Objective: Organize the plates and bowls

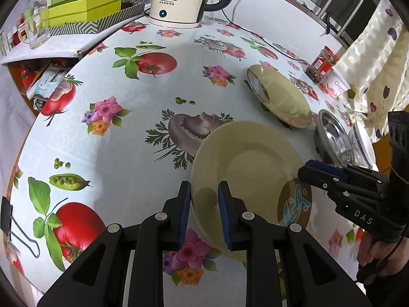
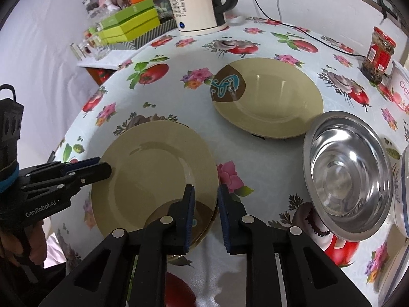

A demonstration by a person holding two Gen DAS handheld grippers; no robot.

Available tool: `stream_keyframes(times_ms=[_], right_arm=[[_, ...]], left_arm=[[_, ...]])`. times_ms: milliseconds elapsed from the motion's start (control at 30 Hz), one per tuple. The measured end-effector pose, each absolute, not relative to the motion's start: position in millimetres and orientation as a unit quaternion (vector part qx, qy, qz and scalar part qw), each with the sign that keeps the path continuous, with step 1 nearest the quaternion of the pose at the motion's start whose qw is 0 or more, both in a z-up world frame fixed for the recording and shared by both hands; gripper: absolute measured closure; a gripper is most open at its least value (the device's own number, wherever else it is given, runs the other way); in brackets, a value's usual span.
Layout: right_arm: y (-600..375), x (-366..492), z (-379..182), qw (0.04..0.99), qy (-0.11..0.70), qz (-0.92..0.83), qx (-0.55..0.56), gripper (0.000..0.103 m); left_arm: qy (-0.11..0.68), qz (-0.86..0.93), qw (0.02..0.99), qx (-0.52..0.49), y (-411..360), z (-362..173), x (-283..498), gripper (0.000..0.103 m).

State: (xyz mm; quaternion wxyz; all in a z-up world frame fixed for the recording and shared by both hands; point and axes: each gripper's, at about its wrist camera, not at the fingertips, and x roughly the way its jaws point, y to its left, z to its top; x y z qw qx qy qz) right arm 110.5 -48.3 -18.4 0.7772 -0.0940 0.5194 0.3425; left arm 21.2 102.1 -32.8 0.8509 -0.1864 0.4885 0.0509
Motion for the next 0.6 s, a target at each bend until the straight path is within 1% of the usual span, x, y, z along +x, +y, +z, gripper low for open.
stream_keyframes(times_ms=[367, 500, 567, 600], right_arm=[[-49.4, 110.9, -18.7, 0.776, 0.521, 0.343, -0.09, 0.084], [-53.0, 111.4, -14.5, 0.78, 0.516, 0.343, -0.083, 0.084], [-55.5, 112.7, -11.7, 0.783, 0.514, 0.342, -0.079, 0.083], [-56.9, 113.2, -9.7, 0.784, 0.513, 0.341, -0.076, 0.08]], left_arm=[[0.49, 0.048, 0.851, -0.181, 102.1, -33.1, 23.6, 0.081], [0.48, 0.053, 0.859, -0.17, 100.2, -25.1, 22.5, 0.081], [0.474, 0.055, 0.864, -0.163, 99.4, -18.3, 22.5, 0.081], [0.47, 0.057, 0.866, -0.158, 98.7, -15.1, 22.4, 0.081]])
